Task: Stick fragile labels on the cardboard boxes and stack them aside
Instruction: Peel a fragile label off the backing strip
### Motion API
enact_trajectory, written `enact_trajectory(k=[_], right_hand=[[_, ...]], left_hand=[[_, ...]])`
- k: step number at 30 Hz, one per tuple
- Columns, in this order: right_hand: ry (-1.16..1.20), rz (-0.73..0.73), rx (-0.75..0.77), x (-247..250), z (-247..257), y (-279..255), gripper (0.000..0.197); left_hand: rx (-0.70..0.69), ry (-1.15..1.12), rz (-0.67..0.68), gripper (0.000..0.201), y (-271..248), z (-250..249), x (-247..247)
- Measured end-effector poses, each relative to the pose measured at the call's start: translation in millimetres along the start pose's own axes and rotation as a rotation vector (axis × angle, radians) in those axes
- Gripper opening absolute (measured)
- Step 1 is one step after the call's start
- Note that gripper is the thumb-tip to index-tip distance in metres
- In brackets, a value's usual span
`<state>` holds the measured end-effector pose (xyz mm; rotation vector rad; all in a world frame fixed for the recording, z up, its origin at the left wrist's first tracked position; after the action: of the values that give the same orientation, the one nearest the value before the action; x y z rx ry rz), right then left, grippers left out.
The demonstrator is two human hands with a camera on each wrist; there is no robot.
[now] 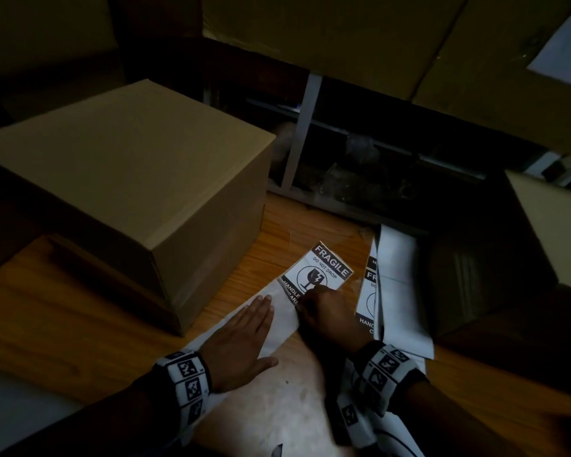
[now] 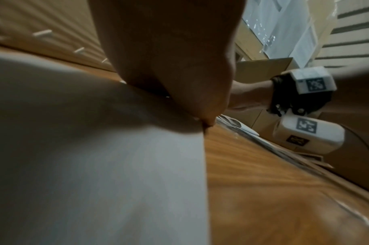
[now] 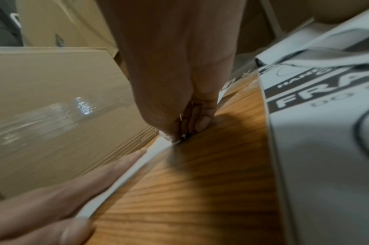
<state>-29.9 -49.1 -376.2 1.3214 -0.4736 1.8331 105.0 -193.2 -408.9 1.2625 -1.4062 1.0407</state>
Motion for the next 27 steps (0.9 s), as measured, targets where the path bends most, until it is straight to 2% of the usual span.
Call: enact_trajectory(k=[3, 8, 10, 14, 16, 18, 19, 21, 27], right_hand=[[0.026, 0.024, 0.042, 4, -3, -3, 0.019], [0.047, 0.057, 0.077, 9, -5, -8, 0.025], [0.036, 0.071, 0.08, 11, -2, -9, 0.028], [0.003, 0.124, 0.064, 14, 0, -11, 0.035], [-0.02, 0.121, 0.076, 13, 0, -12, 0.036], [-0.041, 0.111, 0.081, 12, 0, -13, 0.034], [-0.045, 0.107, 0.08, 12, 1, -13, 0.034], [-0.047, 0.102, 0.092, 12, 0, -11, 0.032], [-0.043, 0.071, 0.199, 17, -2, -12, 0.026]], left_hand=[[-0.028, -0.117, 0.006, 0.097, -3, -1, 7], [-0.071, -0.132, -0.047, 0.076, -4, 8, 34], [-0.085, -0.073, -0.01, 0.072, 0, 6, 44], [-0.024, 0.053, 0.096, 0.091, 5, -2, 57], [0.0, 0.122, 0.154, 0.081, 6, 2, 58], [-0.036, 0.119, 0.068, 0.068, 9, 3, 59], [-0.069, 0.102, -0.007, 0.07, 11, 0, 60], [-0.092, 0.084, -0.059, 0.08, 18, -9, 63], [-0.036, 0.101, 0.064, 0.064, 25, -19, 65]])
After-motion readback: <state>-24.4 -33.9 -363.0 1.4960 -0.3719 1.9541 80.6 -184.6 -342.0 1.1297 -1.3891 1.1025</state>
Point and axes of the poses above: each hand's wrist, its own y-axis towards the middle knuckle, its own x-axis out of the back of the hand, z = x × y, the point moved 3 cm from there along y, towards the middle knuckle, and after that the axes turned 15 degrees about -z, right-handed, at the moved point
